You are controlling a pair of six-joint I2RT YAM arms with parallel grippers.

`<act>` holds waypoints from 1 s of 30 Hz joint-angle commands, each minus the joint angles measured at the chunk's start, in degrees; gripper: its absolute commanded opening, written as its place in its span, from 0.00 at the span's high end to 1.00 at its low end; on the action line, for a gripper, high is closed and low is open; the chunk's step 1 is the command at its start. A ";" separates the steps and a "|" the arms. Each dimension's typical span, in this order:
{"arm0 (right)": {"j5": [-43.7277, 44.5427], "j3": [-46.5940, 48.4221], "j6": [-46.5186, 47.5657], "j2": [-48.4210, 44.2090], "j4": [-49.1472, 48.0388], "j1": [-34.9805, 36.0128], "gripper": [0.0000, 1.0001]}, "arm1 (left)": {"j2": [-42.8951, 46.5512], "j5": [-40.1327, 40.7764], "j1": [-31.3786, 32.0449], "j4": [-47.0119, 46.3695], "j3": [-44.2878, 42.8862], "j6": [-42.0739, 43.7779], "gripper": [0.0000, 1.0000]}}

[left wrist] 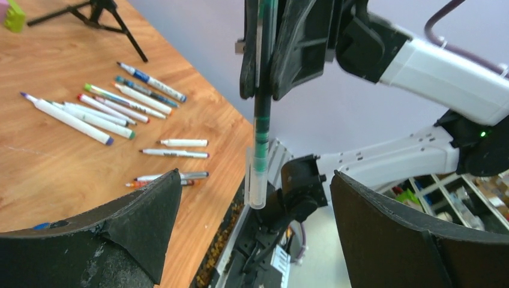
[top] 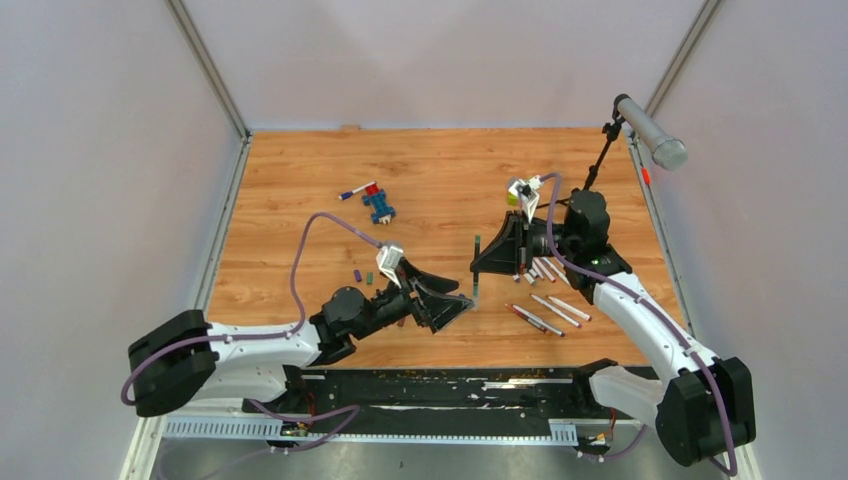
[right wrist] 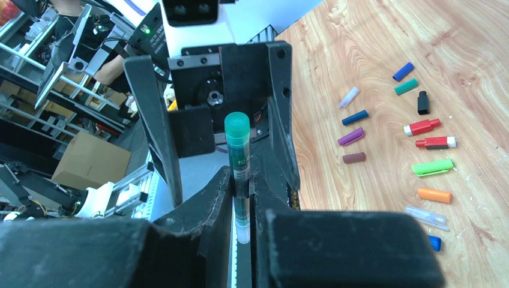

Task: Open the pen caps
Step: Pick up the pen from the center of the board.

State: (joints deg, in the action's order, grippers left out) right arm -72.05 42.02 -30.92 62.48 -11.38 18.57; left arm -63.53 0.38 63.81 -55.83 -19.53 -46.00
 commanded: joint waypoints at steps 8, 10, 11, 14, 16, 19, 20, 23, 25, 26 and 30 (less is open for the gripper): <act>-0.02 -1.02 0.29 -1.44 -2.82 -0.20 1.00 | -11.85 -8.25 -0.79 -14.89 -3.86 -3.89 0.14; 0.11 -1.14 0.34 -1.39 -2.84 -0.20 1.00 | -12.45 -8.07 -0.79 -13.89 -4.56 -4.33 0.16; 0.22 -1.23 0.37 -1.50 -2.86 -0.20 1.00 | -12.50 -7.77 -0.84 -12.99 -4.77 -4.95 0.17; 0.86 -1.45 0.46 -1.58 -2.77 -0.20 1.00 | -12.83 -7.74 -0.87 -11.02 -5.37 -5.07 0.22; 1.51 -1.79 0.50 -1.66 -2.69 -0.20 1.00 | -12.97 -7.44 -0.87 -9.92 -5.68 -5.02 0.27; 2.91 -2.03 0.46 -1.79 -2.20 -0.20 1.00 | -12.99 -6.91 -0.88 -6.59 -6.72 -4.54 0.36; 3.30 -2.03 0.50 -1.75 -1.98 -0.20 1.00 | -12.83 -6.51 -0.86 -4.37 -7.09 -4.34 0.38; 4.23 -2.03 0.48 -1.83 -1.31 -0.18 1.00 | -12.79 -6.10 -0.87 -1.45 -7.67 -3.73 0.40; 4.81 -2.11 0.56 -1.96 -0.98 -0.20 1.00 | -13.15 -6.28 -0.84 -1.29 -7.84 -3.66 0.43; 4.99 -2.16 0.73 -1.99 -0.83 -0.20 1.00 | -13.44 -6.61 -0.83 -1.28 -8.00 -3.66 0.45; 5.29 -2.12 1.23 -2.10 -0.24 -0.24 1.00 | -14.65 -7.26 -0.88 -2.14 -8.27 -4.32 0.56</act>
State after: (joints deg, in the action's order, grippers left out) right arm -67.92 40.05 -30.76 61.69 -11.40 18.57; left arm -77.08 -6.72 63.22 -57.39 -25.85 -50.68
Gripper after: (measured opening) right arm 0.130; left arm 0.502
